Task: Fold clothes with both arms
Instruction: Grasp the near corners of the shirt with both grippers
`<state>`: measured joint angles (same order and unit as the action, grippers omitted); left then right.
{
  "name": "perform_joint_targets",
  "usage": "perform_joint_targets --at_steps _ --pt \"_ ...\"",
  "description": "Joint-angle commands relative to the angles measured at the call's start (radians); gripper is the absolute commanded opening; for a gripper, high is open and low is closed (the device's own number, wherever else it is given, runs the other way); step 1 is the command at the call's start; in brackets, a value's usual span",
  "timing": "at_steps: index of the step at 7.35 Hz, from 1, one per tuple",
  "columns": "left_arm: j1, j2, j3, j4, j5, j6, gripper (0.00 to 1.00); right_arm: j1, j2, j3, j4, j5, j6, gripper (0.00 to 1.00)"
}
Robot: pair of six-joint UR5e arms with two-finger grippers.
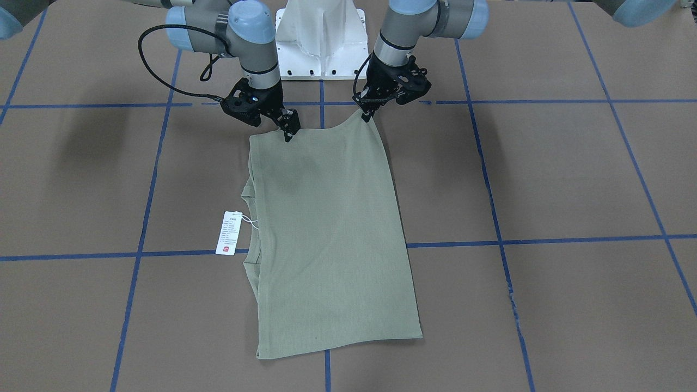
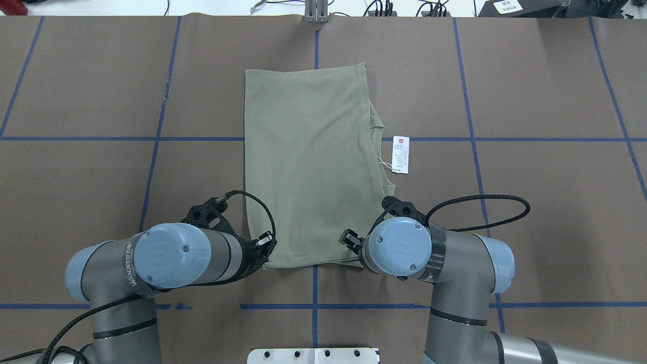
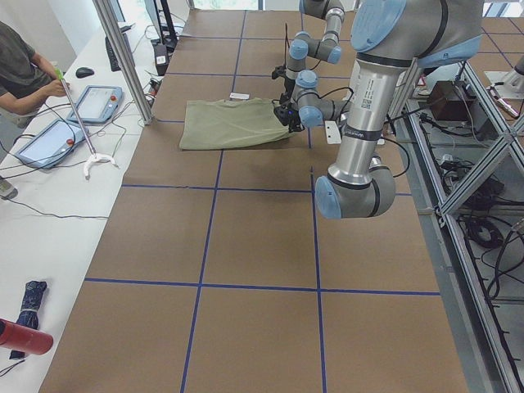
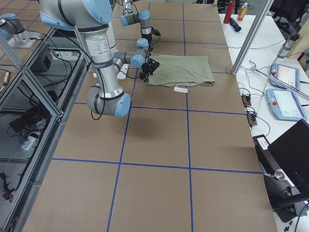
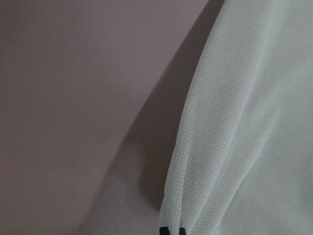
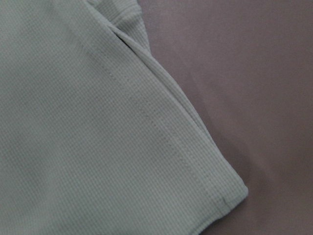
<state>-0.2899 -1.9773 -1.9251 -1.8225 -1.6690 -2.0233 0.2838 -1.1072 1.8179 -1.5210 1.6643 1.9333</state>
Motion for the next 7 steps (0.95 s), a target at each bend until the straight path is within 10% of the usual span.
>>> perform_joint_targets --at_steps 1,3,4,5,7 --pt "0.000 0.002 0.000 0.000 0.000 0.000 0.00 0.000 0.000 -0.003 -0.001 0.000 -0.005 1.00" --pt "0.000 0.003 0.000 0.000 -0.002 0.000 0.00 0.000 0.003 -0.002 0.001 0.002 0.003 0.73" --pt "0.002 0.003 0.001 0.000 0.000 0.000 0.00 0.000 0.006 -0.002 0.001 0.002 0.001 0.29" --pt "0.000 0.005 0.001 -0.001 -0.002 0.000 0.00 0.000 0.007 -0.003 0.001 0.002 0.000 0.06" --pt "0.000 0.002 0.001 0.000 -0.002 0.002 0.00 0.000 0.007 -0.003 0.001 0.002 -0.004 0.00"
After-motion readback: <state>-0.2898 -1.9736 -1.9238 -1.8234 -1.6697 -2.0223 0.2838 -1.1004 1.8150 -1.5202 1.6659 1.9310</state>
